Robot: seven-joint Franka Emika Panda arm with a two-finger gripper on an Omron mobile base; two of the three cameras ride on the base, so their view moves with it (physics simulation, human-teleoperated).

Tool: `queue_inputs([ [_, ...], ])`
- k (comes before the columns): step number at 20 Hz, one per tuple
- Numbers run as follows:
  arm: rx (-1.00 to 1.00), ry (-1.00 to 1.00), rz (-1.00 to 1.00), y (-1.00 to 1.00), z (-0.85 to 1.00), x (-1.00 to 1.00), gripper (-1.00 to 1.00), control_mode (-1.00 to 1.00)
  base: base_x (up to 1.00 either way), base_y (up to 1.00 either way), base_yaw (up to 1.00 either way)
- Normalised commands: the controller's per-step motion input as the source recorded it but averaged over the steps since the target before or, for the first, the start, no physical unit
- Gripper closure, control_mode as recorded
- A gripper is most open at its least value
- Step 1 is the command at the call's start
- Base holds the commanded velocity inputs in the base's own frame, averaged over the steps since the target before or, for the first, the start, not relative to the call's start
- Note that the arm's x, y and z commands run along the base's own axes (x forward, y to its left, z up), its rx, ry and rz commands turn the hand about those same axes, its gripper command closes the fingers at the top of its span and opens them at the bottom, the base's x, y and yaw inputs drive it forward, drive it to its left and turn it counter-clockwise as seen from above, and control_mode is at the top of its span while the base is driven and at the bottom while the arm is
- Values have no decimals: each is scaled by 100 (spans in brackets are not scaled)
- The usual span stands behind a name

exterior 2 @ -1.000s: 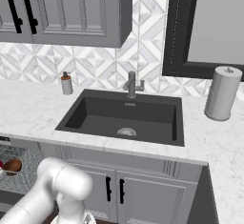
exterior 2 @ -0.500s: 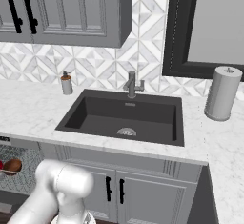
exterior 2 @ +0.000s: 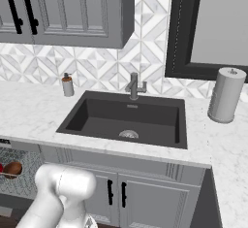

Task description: Pick up the cup and bowl from the counter, place them in the dishwasher, and close the dishwasher door.

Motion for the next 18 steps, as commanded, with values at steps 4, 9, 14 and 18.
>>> queue_inputs([
  [4,0,-3,-8,1,0,-52,-100,-100,0,0,0],
  [9,0,-7,-22,3,-14,-40,-100,-100,0,0,0],
  [14,0,-14,-9,0,-20,-71,-100,-100,0,0,0],
  [18,0,-1,-3,0,-30,-32,-100,-100,0,0,0],
])
